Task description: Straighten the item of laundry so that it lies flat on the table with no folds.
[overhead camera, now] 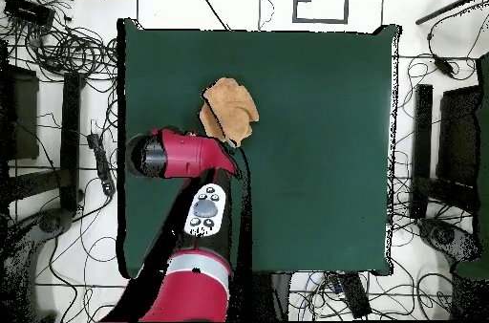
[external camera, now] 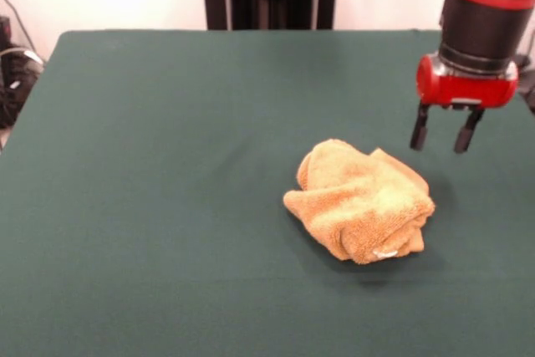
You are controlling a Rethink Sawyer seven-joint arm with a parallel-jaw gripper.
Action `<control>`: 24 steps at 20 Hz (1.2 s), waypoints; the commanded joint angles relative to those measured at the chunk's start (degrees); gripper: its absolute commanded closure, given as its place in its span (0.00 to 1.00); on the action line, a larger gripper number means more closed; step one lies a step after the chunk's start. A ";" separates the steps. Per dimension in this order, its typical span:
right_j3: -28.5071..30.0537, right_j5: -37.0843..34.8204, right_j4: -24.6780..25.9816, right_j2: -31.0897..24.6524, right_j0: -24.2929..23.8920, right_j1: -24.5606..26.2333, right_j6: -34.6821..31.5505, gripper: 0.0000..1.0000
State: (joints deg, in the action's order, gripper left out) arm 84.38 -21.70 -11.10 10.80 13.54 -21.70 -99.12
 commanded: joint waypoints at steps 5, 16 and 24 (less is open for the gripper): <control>-6.78 -5.20 -1.22 -2.32 -1.79 3.01 -9.44 0.00; -11.31 -8.78 0.18 -2.04 -3.66 3.60 -7.45 0.00; -14.07 -9.65 1.12 -1.75 -4.84 5.07 -6.68 0.00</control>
State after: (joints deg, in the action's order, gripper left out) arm 72.85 -24.66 -10.57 10.84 9.84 -18.50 -99.12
